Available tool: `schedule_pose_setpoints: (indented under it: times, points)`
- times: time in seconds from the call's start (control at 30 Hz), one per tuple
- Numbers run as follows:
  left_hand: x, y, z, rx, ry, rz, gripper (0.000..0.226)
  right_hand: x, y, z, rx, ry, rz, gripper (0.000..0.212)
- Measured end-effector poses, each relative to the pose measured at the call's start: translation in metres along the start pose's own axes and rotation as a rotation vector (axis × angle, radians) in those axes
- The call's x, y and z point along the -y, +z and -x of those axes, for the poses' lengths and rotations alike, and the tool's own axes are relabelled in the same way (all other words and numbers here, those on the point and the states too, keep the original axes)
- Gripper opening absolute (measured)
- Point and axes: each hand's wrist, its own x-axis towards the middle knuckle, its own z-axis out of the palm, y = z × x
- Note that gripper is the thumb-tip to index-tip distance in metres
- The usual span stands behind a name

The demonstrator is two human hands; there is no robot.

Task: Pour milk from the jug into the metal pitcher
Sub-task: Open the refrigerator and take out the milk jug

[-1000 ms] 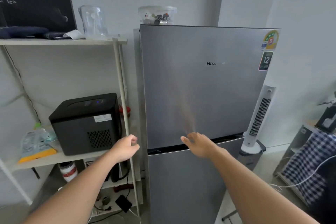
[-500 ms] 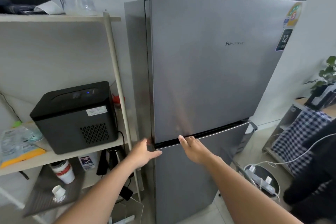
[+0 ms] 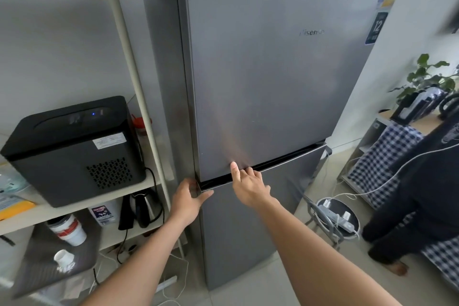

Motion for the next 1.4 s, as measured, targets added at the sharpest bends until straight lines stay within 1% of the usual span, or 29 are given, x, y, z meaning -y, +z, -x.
schedule_pose_setpoints:
  times: [0.13, 0.23, 0.3, 0.37, 0.43, 0.5, 0.57, 0.63, 0.7, 0.77, 1.07, 1.13, 1.27, 1.33, 1.4]
  points:
    - [0.002, -0.002, 0.002, 0.001, 0.017, -0.002, 0.069, 0.001, 0.003, 0.000, -0.026, -0.005, 0.015, 0.088]
    - [-0.004, -0.006, 0.016, 0.043, 0.034, 0.008, 0.072, -0.009, 0.004, 0.002, -0.049, -0.019, 0.024, 0.081]
    - [-0.004, -0.008, 0.034, 0.119, 0.025, 0.030, 0.077, -0.023, 0.005, 0.009, -0.082, -0.024, 0.018, 0.073]
    - [0.008, -0.006, 0.048, 0.236, 0.045, 0.085, 0.076, -0.043, 0.004, 0.019, -0.136, -0.030, 0.010, 0.065]
    - [0.025, -0.001, 0.056, 0.353, 0.060, 0.162, 0.064, -0.068, -0.003, 0.028, -0.213, -0.041, 0.039, 0.055]
    - [0.035, 0.003, 0.062, 0.405, 0.061, 0.214, 0.054, -0.093, -0.012, 0.038, -0.304, -0.061, 0.089, 0.046]
    - [0.043, 0.010, 0.064, 0.411, 0.042, 0.234, 0.050, -0.113, -0.022, 0.049, -0.377, -0.055, 0.136, 0.049]
    - [0.049, 0.022, 0.061, 0.422, 0.017, 0.223, 0.039, -0.129, -0.032, 0.062, -0.424, -0.022, 0.143, 0.050]
    - [0.051, 0.036, 0.055, 0.428, 0.015, 0.193, 0.027, -0.141, -0.041, 0.075, -0.442, 0.023, 0.130, 0.046]
    - [0.050, 0.053, 0.049, 0.440, 0.038, 0.175, 0.021, -0.150, -0.050, 0.087, -0.430, 0.072, 0.124, 0.045]
    - [0.020, 0.131, 0.044, 0.630, 0.146, 0.057, 0.018, -0.185, -0.071, 0.124, -0.416, 0.290, 0.014, 0.065]
    - [0.013, 0.147, 0.048, 0.683, 0.143, 0.036, 0.019, -0.193, -0.074, 0.130, -0.425, 0.291, 0.000, 0.066]
    - [0.005, 0.186, 0.058, 0.763, 0.179, 0.006, 0.020, -0.217, -0.082, 0.138, -0.441, 0.202, 0.129, 0.062]
    - [0.003, 0.208, 0.065, 0.794, 0.190, -0.005, 0.022, -0.229, -0.090, 0.140, -0.448, 0.177, 0.143, 0.061]
    - [0.000, 0.228, 0.073, 0.833, 0.164, 0.006, 0.022, -0.237, -0.095, 0.141, -0.449, 0.173, 0.155, 0.061]
